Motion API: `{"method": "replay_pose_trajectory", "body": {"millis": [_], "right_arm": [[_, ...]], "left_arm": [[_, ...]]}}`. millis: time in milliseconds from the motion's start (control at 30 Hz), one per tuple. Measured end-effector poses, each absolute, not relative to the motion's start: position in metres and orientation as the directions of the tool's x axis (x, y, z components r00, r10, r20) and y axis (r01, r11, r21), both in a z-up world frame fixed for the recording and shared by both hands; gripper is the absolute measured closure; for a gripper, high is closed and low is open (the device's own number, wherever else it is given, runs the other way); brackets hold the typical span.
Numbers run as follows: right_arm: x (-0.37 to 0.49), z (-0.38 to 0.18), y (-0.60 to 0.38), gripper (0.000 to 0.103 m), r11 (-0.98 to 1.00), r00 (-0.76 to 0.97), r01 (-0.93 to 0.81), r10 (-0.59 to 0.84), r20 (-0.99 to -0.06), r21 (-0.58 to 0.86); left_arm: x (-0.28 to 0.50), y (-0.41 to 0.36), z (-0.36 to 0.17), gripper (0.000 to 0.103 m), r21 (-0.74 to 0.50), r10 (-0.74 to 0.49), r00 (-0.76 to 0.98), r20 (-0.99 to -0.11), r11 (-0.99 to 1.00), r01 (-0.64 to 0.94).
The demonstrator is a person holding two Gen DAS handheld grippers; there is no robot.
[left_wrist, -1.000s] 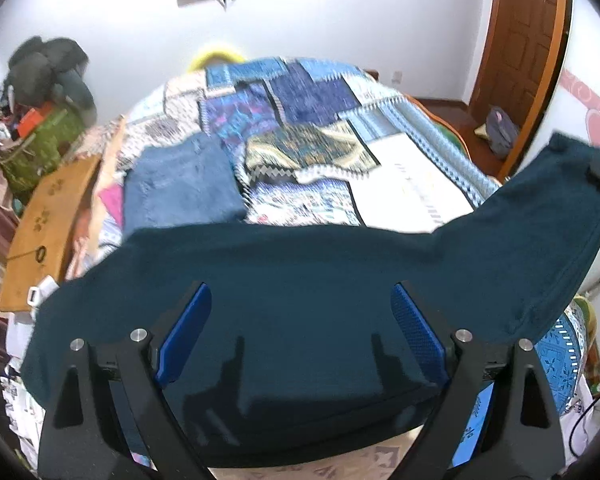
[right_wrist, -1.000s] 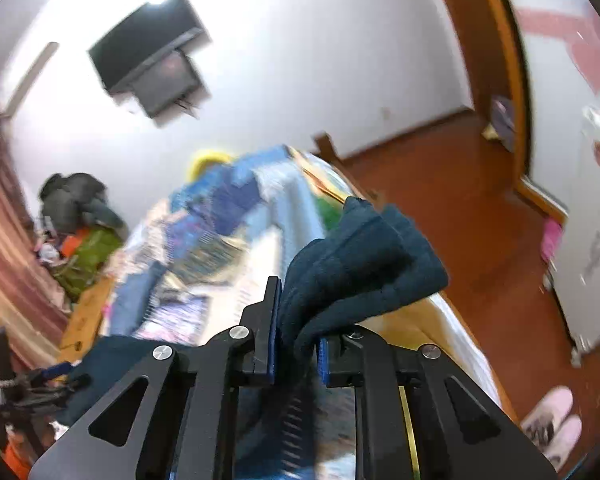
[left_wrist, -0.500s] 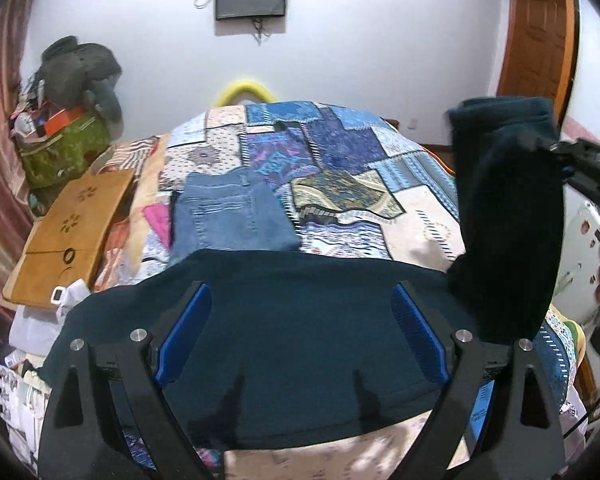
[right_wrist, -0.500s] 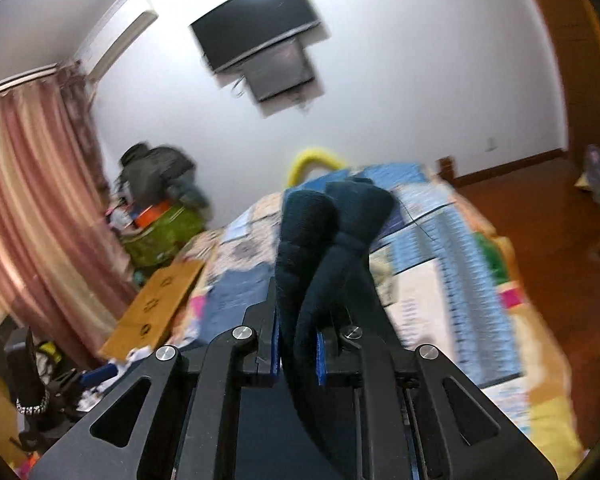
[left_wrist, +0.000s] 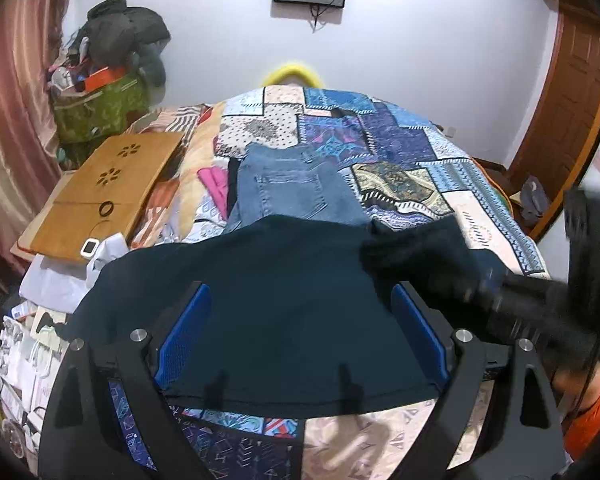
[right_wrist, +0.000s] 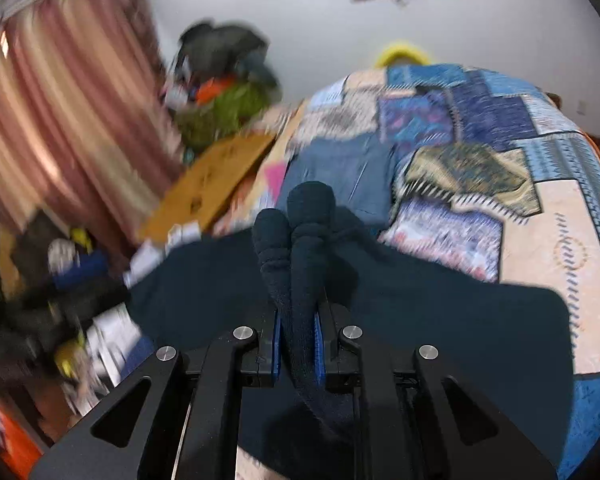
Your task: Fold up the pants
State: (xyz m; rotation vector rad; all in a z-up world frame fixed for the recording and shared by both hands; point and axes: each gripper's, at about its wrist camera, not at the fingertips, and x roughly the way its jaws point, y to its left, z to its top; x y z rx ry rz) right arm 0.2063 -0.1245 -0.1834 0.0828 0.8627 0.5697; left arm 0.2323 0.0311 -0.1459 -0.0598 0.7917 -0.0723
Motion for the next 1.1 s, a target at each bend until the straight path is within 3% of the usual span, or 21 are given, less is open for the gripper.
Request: {"method": "replay_pose_trajectory", "body": {"millis": [200, 333, 367, 600, 800, 1100], "right_arm": [[0.196, -0.210, -0.118, 0.083, 0.842, 0.426, -0.470, 0.480, -0.767, 0.266], [0.191, -0.203, -0.127, 0.056, 0.812, 0.365, -0.470, 0.536, -0.761, 0.347], [0.189, -0.199, -0.131, 0.054, 0.807, 0.360, -0.472, 0.544, -0.758, 0.355], [0.181, -0.163, -0.172, 0.053, 0.832, 0.453, -0.482, 0.505, -0.735, 0.274], [0.195, -0.148, -0.213, 0.041, 0.886, 0.555, -0.426, 0.417, -0.720, 0.184], [0.232, -0.196, -0.232, 0.041, 0.891, 0.444, -0.397, 0.395, -0.804, 0.219]], "left_arm": [[0.233, 0.031, -0.149, 0.011, -0.097, -0.095, 0.690, -0.718, 0.995, 0.037], [0.234, 0.022, -0.148, 0.011, -0.086, -0.102, 0.688, -0.718, 0.995, 0.057], [0.234, 0.018, -0.147, 0.011, -0.078, -0.102, 0.688, -0.719, 0.995, 0.066], [0.243, -0.009, -0.142, 0.011, -0.040, -0.120, 0.674, -0.729, 0.990, 0.133], [0.268, -0.038, -0.145, 0.006, -0.073, -0.183, 0.624, -0.760, 0.977, 0.198], [0.313, -0.084, -0.189, 0.005, -0.065, -0.183, 0.494, -0.850, 0.967, 0.247]]}}
